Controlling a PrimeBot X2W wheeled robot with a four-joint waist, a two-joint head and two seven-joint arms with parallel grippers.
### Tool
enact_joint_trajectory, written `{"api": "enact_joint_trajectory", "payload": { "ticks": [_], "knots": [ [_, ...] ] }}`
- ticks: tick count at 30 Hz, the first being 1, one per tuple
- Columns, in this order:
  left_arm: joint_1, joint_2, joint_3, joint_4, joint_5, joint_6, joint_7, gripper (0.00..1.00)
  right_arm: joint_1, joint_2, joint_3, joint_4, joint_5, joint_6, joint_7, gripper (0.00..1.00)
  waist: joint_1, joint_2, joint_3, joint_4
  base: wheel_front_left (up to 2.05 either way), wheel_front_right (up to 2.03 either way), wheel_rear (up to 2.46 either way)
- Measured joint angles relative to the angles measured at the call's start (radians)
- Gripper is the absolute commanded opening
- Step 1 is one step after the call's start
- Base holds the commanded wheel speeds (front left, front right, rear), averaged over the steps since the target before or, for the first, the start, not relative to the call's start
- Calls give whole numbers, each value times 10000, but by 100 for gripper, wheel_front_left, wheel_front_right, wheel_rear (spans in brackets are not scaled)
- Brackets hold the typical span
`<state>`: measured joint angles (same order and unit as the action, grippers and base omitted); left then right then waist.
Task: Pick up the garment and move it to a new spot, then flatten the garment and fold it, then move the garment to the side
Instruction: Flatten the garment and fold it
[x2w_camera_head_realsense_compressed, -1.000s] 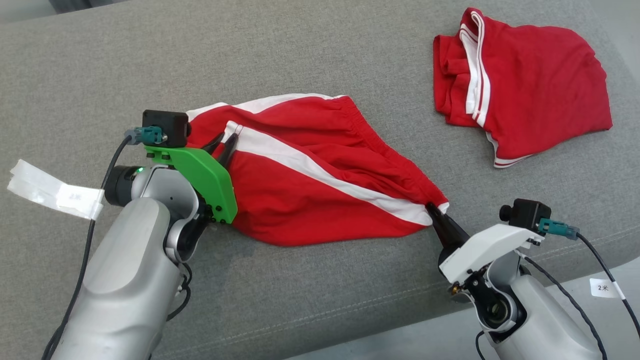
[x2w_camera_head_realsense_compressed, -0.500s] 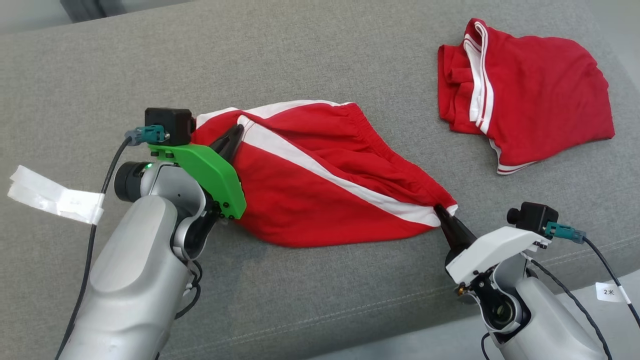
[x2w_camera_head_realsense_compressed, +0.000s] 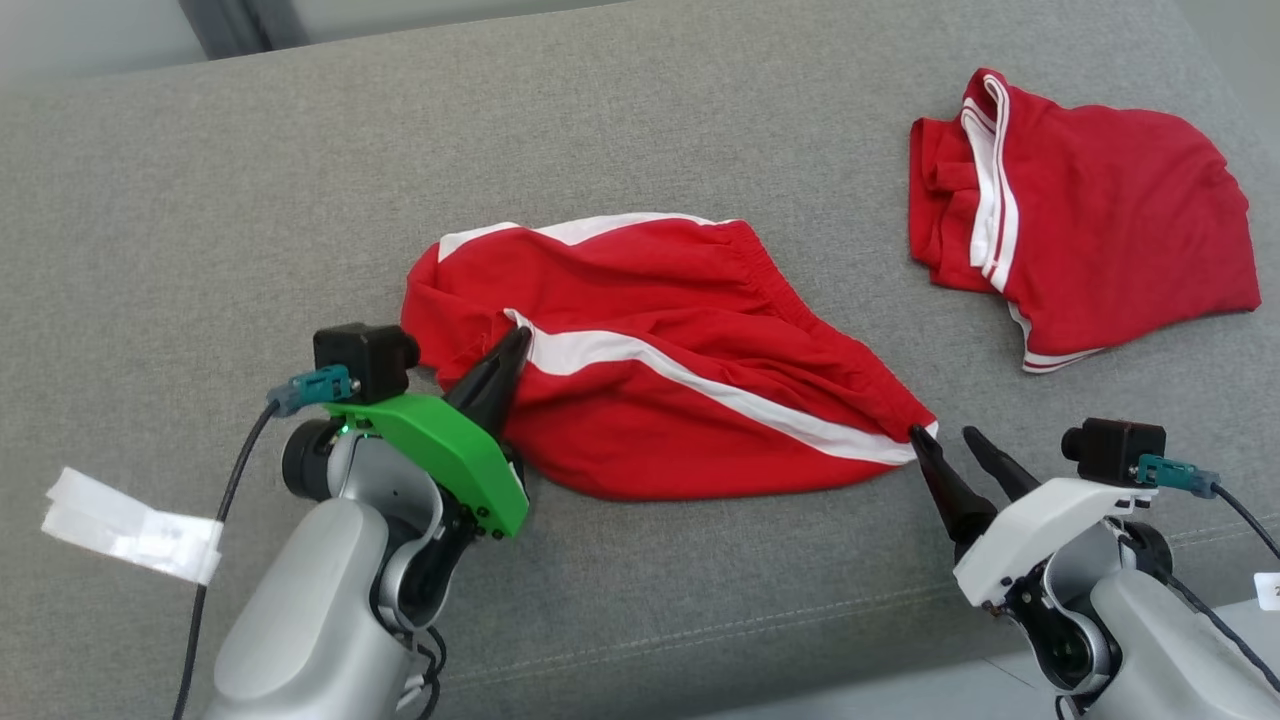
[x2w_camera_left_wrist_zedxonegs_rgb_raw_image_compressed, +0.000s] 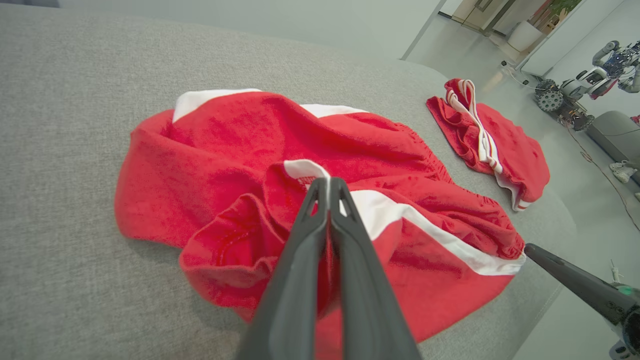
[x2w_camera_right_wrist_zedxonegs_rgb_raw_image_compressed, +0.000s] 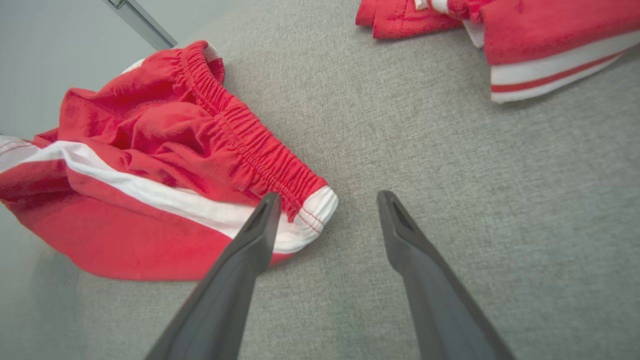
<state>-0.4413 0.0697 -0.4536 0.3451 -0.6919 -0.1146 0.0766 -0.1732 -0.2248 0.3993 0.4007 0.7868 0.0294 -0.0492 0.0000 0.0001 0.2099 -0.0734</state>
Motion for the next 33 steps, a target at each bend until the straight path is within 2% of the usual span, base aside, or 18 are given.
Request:
{"api": "enact_joint_trajectory", "payload": {
  "ticks": [3, 4, 12, 18, 29, 30, 32, 33],
  "knots": [
    [537, -6, 6, -234, -138, 0, -119, 0, 39, -606, 477, -240, -851, 144, -127, 100, 0, 0, -19, 120, 0, 0, 0],
    [867, -6, 42, -401, -316, 4, -219, 0, 43, -995, 786, -393, -1407, 186, -190, 100, 0, 0, -22, 184, 0, 0, 0],
    [1541, 0, 125, -1147, -357, 144, -355, 0, 189, -1941, 1492, -721, -2717, 324, -297, 100, 1, 0, 122, 311, 0, 0, 0],
    [1772, 29, 105, -1611, -357, 236, -397, 0, 63, -2251, 1785, -713, -3237, 385, -290, 100, 0, 0, 258, 452, 0, 0, 0],
    [2180, 247, 138, -2307, -357, 372, -376, 0, -531, -2197, 2017, -523, -3551, 500, -188, 100, 0, 0, 415, 709, 0, 0, 0],
    [2205, 263, 138, -2347, -357, 405, -362, 0, -531, -2188, 2015, -485, -3545, 500, -188, 99, 0, 0, 419, 714, 0, 0, 0],
    [2226, 301, 146, -2451, -357, 458, -320, 0, -532, -2157, 2006, -391, -3480, 500, -157, 79, 0, 0, 427, 721, 0, 0, 0],
    [2243, 332, 155, -2516, -357, 460, -318, 0, -532, -2150, 2010, -353, -3467, 504, -150, 77, 1, 0, 428, 721, 0, 0, 0]
  ]
}}
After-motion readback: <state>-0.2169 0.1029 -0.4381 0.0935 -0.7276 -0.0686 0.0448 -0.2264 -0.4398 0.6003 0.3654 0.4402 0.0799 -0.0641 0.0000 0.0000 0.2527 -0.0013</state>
